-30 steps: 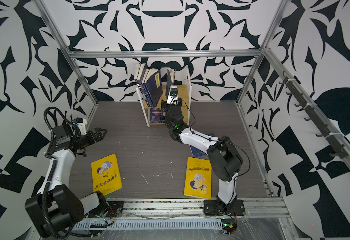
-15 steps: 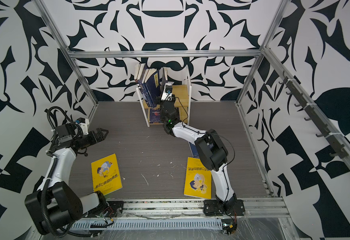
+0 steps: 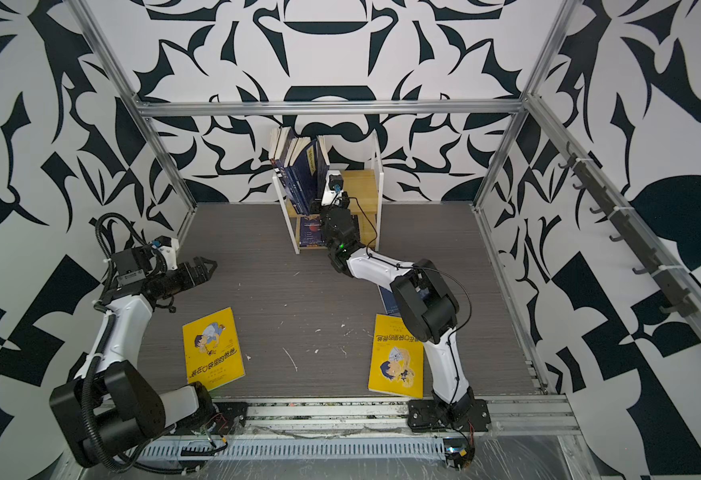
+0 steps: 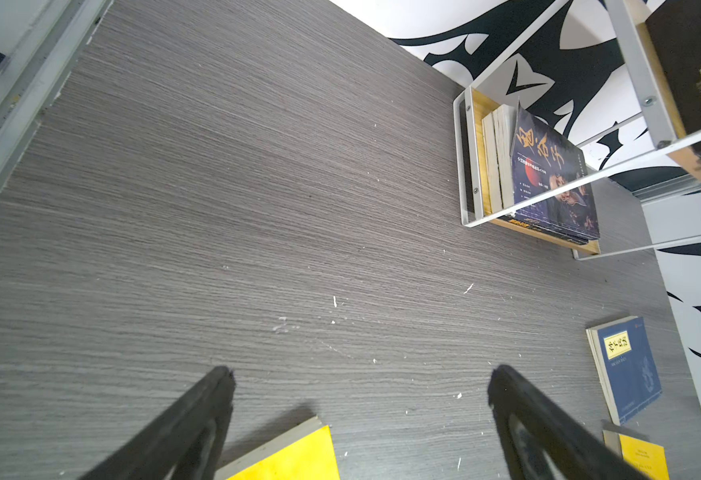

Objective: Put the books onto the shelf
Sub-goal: 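Lower the blue book into the upper tier beside the other blue books, then release the blue book and push it upright against the row with the right gripper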

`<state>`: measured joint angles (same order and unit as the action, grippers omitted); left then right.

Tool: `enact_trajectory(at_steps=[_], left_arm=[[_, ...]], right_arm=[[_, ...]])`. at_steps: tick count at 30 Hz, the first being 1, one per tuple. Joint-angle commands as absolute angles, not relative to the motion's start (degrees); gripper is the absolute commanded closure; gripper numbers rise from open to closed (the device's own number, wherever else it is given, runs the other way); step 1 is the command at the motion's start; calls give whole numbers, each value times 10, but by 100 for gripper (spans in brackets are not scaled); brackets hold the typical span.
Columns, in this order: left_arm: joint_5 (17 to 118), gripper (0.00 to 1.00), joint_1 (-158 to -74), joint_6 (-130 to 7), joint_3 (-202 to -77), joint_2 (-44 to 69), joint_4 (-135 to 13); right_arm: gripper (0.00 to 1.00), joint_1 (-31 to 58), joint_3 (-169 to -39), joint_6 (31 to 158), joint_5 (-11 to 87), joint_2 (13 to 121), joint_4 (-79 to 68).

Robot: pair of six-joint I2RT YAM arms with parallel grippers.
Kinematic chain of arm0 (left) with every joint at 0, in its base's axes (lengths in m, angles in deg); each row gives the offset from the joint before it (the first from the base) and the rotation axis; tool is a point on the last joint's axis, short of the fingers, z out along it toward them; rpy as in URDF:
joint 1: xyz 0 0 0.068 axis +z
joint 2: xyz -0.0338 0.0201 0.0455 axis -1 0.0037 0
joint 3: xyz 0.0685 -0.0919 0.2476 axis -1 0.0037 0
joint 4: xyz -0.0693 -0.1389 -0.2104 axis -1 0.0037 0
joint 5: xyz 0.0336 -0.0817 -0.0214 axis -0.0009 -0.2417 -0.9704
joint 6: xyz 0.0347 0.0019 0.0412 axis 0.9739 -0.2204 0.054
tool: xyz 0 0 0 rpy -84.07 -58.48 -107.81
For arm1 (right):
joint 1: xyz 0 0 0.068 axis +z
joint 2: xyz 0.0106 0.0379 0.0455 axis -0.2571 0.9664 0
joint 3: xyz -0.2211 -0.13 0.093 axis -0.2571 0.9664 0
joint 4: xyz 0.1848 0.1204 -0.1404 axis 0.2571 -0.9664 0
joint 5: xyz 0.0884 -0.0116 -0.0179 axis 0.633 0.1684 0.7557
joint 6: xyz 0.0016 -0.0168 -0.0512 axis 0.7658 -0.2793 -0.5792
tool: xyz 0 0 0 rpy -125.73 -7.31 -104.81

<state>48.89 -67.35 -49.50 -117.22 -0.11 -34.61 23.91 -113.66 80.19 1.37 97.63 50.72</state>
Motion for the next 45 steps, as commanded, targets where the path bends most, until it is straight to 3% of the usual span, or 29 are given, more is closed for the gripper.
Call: enact_trajectory(at_steps=[1,13,33,45], left_arm=[[490,0,-675,-489,-1178,1,-342],[491,0,-675,-488,-1178,1,-341],[494,0,-675,-485,-1178,-2,-338],[490,0,-675,-491,-1181,-2,-337]], right_arm=[[100,244,-1123,798,34,963,472],[100,246,-1117,779,88,963,458],[79,254,-1111,733,151,958,435],[67,261,-1017,708,162,878,433]])
